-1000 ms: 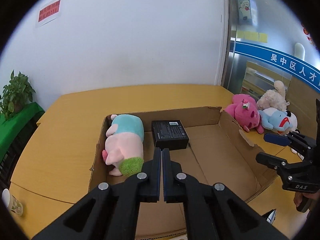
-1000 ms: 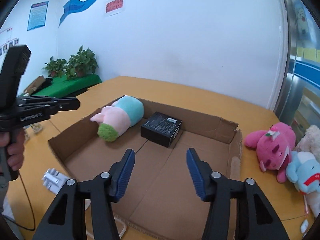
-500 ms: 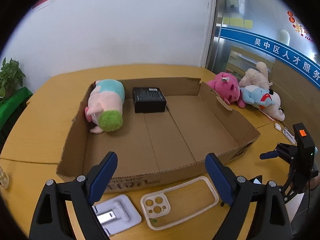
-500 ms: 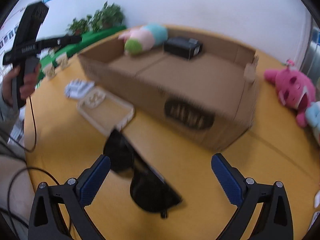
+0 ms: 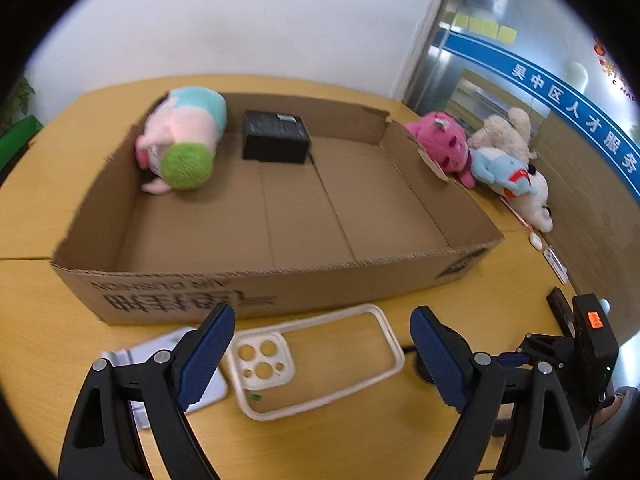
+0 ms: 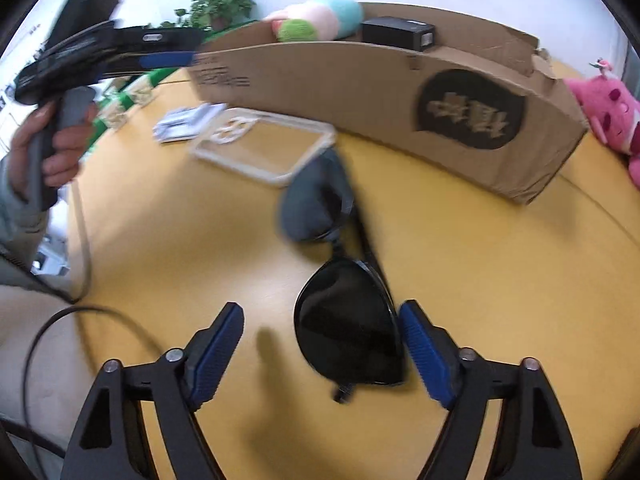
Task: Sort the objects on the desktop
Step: 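Move the right gripper down to the black sunglasses on the table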
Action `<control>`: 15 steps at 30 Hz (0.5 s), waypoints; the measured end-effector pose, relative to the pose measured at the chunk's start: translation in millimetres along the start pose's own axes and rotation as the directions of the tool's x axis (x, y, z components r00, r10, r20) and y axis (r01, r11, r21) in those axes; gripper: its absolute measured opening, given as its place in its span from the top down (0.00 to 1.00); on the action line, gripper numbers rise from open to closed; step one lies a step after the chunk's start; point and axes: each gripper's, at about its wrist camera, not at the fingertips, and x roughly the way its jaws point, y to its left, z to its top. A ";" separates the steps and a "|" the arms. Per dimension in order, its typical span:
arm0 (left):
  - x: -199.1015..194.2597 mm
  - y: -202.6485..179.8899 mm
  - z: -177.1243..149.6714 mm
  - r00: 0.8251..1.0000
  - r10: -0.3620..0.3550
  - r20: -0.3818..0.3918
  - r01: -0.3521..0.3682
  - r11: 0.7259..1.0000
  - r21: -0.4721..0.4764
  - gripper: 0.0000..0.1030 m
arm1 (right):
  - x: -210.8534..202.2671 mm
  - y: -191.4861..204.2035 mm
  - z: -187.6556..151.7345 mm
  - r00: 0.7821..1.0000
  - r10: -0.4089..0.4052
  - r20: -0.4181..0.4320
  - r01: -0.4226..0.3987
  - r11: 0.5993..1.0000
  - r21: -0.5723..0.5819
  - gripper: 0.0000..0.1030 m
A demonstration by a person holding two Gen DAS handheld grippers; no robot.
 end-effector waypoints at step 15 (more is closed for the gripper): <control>69.8 -67.9 -40.7 0.886 -0.352 -0.301 0.346 0.935 -0.074 0.22 | 11.3 18.3 -2.0 0.978 -0.203 0.048 0.202 0.979 0.017 0.50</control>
